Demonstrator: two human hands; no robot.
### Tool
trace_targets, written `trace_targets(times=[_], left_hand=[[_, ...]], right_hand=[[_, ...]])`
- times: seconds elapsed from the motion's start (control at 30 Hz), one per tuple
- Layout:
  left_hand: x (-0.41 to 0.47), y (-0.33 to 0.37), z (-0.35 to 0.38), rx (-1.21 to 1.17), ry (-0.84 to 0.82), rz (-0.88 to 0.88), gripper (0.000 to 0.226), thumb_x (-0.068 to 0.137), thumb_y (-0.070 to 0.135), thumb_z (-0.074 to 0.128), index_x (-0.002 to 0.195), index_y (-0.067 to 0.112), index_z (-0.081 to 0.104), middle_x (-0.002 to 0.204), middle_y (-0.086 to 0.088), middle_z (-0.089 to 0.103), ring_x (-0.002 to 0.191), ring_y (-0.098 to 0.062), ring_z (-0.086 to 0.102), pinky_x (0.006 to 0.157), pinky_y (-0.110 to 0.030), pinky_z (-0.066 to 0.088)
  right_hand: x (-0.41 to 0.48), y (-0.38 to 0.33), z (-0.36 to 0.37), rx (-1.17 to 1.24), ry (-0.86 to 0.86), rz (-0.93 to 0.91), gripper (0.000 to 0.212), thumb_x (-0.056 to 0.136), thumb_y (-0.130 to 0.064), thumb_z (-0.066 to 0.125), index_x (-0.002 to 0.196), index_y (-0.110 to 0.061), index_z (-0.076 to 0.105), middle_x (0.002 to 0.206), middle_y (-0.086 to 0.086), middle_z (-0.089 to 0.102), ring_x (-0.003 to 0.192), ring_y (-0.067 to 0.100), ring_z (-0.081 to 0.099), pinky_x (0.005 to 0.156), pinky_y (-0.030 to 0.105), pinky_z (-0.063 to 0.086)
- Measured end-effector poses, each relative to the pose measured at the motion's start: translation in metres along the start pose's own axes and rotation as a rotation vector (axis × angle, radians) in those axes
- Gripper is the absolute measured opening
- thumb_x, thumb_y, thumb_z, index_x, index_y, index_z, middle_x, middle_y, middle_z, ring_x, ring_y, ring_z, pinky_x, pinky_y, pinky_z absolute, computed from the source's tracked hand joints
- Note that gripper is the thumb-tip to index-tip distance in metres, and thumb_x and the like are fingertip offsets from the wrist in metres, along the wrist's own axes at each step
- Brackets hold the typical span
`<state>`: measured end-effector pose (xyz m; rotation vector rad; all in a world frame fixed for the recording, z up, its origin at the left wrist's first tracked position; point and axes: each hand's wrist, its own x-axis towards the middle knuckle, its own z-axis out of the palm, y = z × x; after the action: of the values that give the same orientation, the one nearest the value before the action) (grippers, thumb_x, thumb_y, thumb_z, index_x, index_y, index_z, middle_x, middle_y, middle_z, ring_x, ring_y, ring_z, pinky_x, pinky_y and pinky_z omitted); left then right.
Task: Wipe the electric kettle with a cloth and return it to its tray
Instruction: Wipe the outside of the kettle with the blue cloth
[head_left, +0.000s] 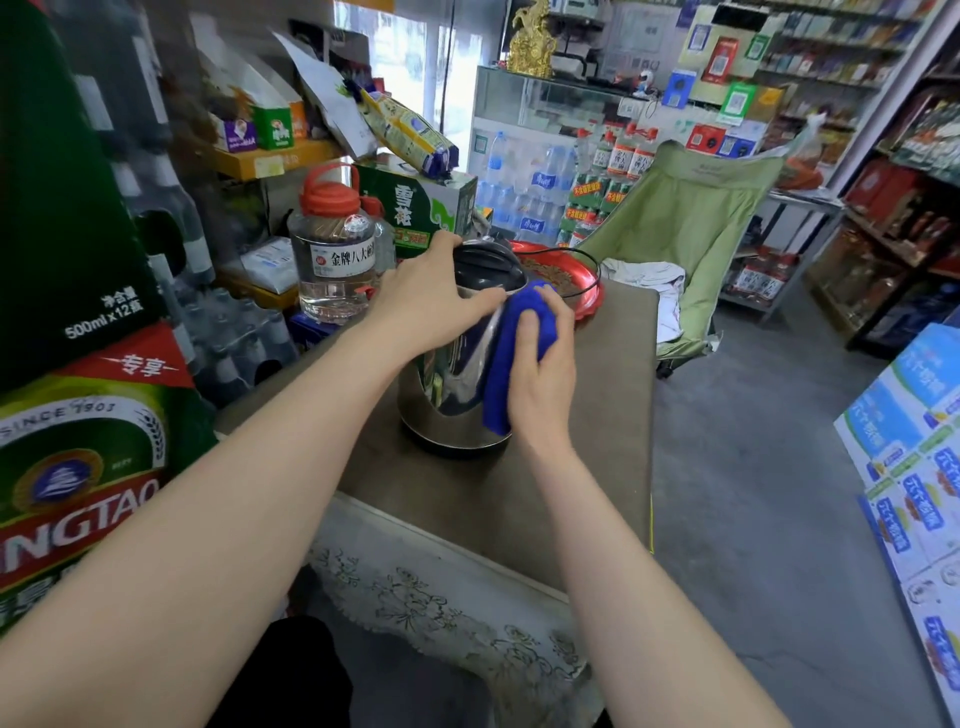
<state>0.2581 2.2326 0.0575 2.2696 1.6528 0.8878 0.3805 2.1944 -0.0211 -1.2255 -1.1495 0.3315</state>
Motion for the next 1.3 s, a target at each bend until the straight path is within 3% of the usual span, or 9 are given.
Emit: trace_targets(times=[0.07, 0.13, 0.27, 0.4, 0.7, 0.83, 1.03, 1.17, 1.3], left_hand=[[0.000, 0.001, 0.000, -0.002, -0.001, -0.002, 0.073, 0.084, 0.059, 0.057, 0.141, 0.020, 0.034, 0.131, -0.003, 0.061, 0.118, -0.028, 0.057, 0.094, -0.036, 0.041], [-0.002, 0.002, 0.002, -0.002, 0.015, 0.002, 0.073, 0.084, 0.059, 0.058, 0.141, 0.019, 0.034, 0.131, -0.003, 0.061, 0.117, -0.028, 0.058, 0.094, -0.037, 0.042], [-0.002, -0.002, 0.005, -0.007, 0.034, 0.002, 0.074, 0.082, 0.061, 0.057, 0.140, 0.020, 0.035, 0.130, -0.004, 0.061, 0.118, -0.030, 0.057, 0.094, -0.038, 0.041], [-0.001, -0.003, 0.005, 0.010, 0.027, 0.006, 0.074, 0.083, 0.063, 0.055, 0.140, 0.021, 0.035, 0.129, -0.002, 0.062, 0.117, -0.029, 0.058, 0.090, -0.035, 0.040], [-0.003, -0.001, 0.006, -0.007, 0.037, -0.003, 0.075, 0.083, 0.063, 0.055, 0.141, 0.021, 0.035, 0.134, -0.003, 0.059, 0.119, -0.029, 0.056, 0.093, -0.036, 0.041], [-0.004, -0.001, 0.006, 0.001, 0.035, -0.014, 0.074, 0.082, 0.063, 0.055, 0.140, 0.022, 0.035, 0.133, -0.003, 0.059, 0.118, -0.029, 0.057, 0.092, -0.036, 0.041], [-0.007, 0.000, 0.004, -0.003, 0.048, -0.007, 0.076, 0.082, 0.064, 0.055, 0.142, 0.021, 0.035, 0.135, -0.005, 0.057, 0.121, -0.030, 0.055, 0.096, -0.039, 0.040], [-0.014, 0.001, 0.002, -0.046, 0.015, 0.013, 0.076, 0.085, 0.065, 0.051, 0.145, 0.023, 0.031, 0.143, -0.005, 0.049, 0.127, -0.028, 0.049, 0.098, -0.040, 0.039], [-0.020, -0.004, -0.006, -0.034, -0.071, 0.044, 0.092, 0.080, 0.070, 0.054, 0.152, 0.023, 0.021, 0.151, -0.006, 0.037, 0.136, -0.027, 0.038, 0.106, -0.040, 0.034]], right_hand=[[0.014, -0.003, -0.006, 0.042, -0.010, 0.164, 0.030, 0.105, -0.030, 0.043, 0.132, -0.021, 0.052, 0.122, -0.007, 0.062, 0.105, 0.008, 0.059, 0.089, 0.024, 0.040], [0.007, -0.002, -0.005, 0.026, -0.018, 0.143, 0.035, 0.105, -0.030, 0.043, 0.139, -0.022, 0.048, 0.135, -0.002, 0.059, 0.120, 0.013, 0.055, 0.097, 0.026, 0.040], [-0.060, 0.024, 0.020, -0.159, -0.083, -0.124, 0.066, 0.100, -0.020, 0.049, 0.157, -0.010, 0.019, 0.168, 0.010, 0.004, 0.156, 0.025, 0.000, 0.126, 0.035, 0.000], [-0.101, 0.045, 0.028, -0.179, -0.105, 0.020, 0.075, 0.099, -0.022, 0.047, 0.157, -0.019, 0.001, 0.164, 0.002, -0.016, 0.155, 0.022, -0.015, 0.126, 0.038, -0.004], [-0.036, 0.049, -0.012, -0.007, -0.051, 0.733, 0.043, 0.104, -0.026, 0.040, 0.146, -0.016, 0.041, 0.143, 0.012, 0.055, 0.129, 0.030, 0.053, 0.109, 0.034, 0.038], [-0.008, 0.017, -0.017, -0.029, -0.061, 0.461, 0.033, 0.105, -0.021, 0.040, 0.136, -0.017, 0.047, 0.123, 0.001, 0.059, 0.116, 0.023, 0.056, 0.090, 0.025, 0.037], [-0.042, 0.005, -0.005, -0.130, -0.110, -0.024, 0.054, 0.101, -0.018, 0.042, 0.153, -0.012, 0.031, 0.165, 0.006, 0.022, 0.153, 0.016, 0.017, 0.124, 0.024, 0.013], [-0.069, 0.016, 0.006, -0.115, -0.101, -0.050, 0.057, 0.098, -0.017, 0.044, 0.154, -0.013, 0.030, 0.167, 0.004, 0.011, 0.155, 0.014, 0.010, 0.126, 0.034, 0.013], [-0.036, 0.006, -0.002, -0.054, -0.091, -0.001, 0.052, 0.097, -0.018, 0.040, 0.148, -0.009, 0.038, 0.160, 0.009, 0.032, 0.149, 0.016, 0.026, 0.122, 0.020, 0.016]])
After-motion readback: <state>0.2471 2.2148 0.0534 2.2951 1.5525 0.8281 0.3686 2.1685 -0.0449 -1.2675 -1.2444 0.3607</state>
